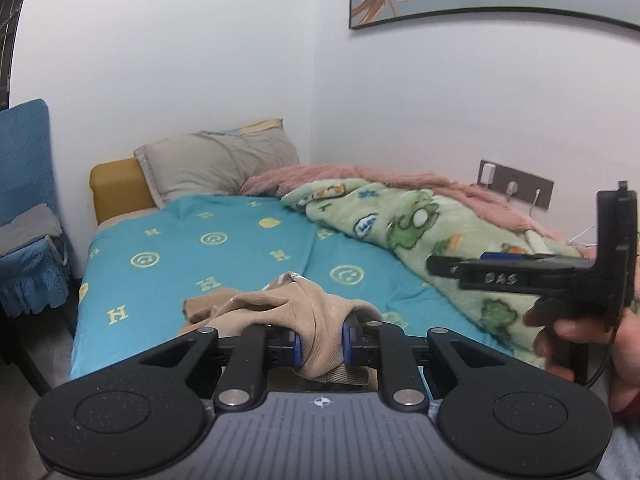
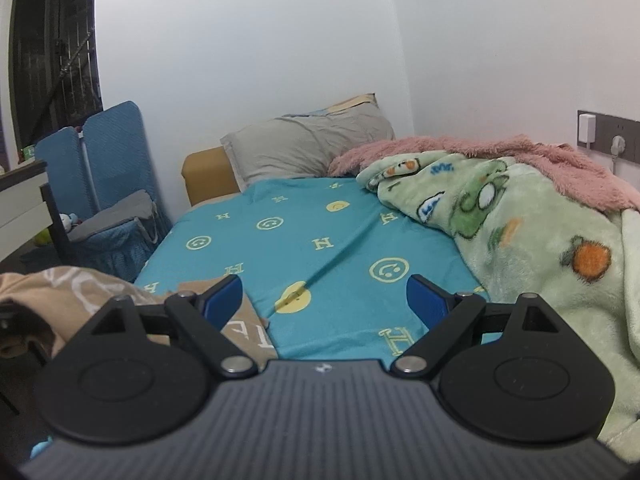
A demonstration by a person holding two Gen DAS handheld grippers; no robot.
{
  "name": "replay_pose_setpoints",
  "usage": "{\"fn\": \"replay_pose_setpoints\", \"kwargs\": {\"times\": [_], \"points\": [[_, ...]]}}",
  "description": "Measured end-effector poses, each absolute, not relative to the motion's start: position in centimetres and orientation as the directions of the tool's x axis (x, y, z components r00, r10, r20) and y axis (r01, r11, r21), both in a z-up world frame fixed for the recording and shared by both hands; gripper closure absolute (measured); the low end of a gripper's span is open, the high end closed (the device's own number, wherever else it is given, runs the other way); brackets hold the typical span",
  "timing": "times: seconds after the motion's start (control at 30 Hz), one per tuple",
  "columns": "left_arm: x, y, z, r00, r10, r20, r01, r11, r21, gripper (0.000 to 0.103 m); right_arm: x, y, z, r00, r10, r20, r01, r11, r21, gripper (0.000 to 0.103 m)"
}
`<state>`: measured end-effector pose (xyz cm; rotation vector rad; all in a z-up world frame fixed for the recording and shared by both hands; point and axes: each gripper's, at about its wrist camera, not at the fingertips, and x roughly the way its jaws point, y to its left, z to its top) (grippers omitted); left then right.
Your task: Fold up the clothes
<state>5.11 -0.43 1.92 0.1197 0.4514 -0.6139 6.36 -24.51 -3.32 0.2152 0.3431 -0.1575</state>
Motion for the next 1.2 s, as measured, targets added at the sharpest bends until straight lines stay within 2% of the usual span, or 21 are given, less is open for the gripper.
{"fn": "replay_pose_setpoints", "kwargs": {"times": [0.27,0.43,0.53,0.73,0.8,0.87,0.93,1.03,1.13,1.2], "points": [[8.3,3.7,-0.6,0.706,-0.526,-0.475,0.490,0.846,-0.209,0.083,6.7,-25.5,-4.6,0.901,0.020,-0.434,0.142,0.931,0.337,0.012],[9.3,6.1,-1.4,0.704,-0.540,-0.462,0.464,0.842,-0.277,0.082,7.9,-24.5,-6.0,0.852,0.209,-0.480,0.034,0.892,0.450,0.013],[10.3,7.4,-1.9,0.702,-0.548,-0.454,0.435,0.836,-0.336,0.082,8.8,-22.4,-6.6,0.807,0.307,-0.504,-0.062,0.893,0.445,0.026],[12.3,8.4,-3.0,0.717,-0.540,-0.441,0.392,0.835,-0.386,0.082,9.3,-16.2,-8.1,0.682,0.433,-0.589,-0.251,0.896,0.367,0.027],[12.7,8.6,-3.3,0.721,-0.539,-0.436,0.384,0.834,-0.396,0.082,9.5,-13.9,-9.2,0.639,0.435,-0.634,-0.290,0.900,0.326,0.028],[13.0,8.7,-3.5,0.725,-0.534,-0.436,0.376,0.836,-0.400,0.082,10.0,-11.5,-10.9,0.611,0.371,-0.700,-0.300,0.926,0.228,0.030],[13.2,8.4,-3.8,0.730,-0.517,-0.447,0.364,0.848,-0.386,0.082,10.1,-9.4,-12.1,0.620,0.261,-0.740,-0.326,0.944,0.060,0.029],[13.4,8.4,-4.2,0.736,-0.491,-0.467,0.342,0.864,-0.369,0.080,9.6,-8.5,-11.8,0.709,0.112,-0.697,-0.292,0.945,-0.145,0.029],[13.4,8.4,-4.4,0.738,-0.466,-0.487,0.322,0.878,-0.353,0.078,9.4,-11.3,-9.9,0.779,0.050,-0.626,-0.149,0.983,-0.107,0.029],[13.4,8.2,-4.6,0.729,-0.465,-0.502,0.331,0.882,-0.336,0.073,9.4,-14.1,-8.6,0.809,0.007,-0.588,-0.032,0.999,-0.032,0.029]]}}
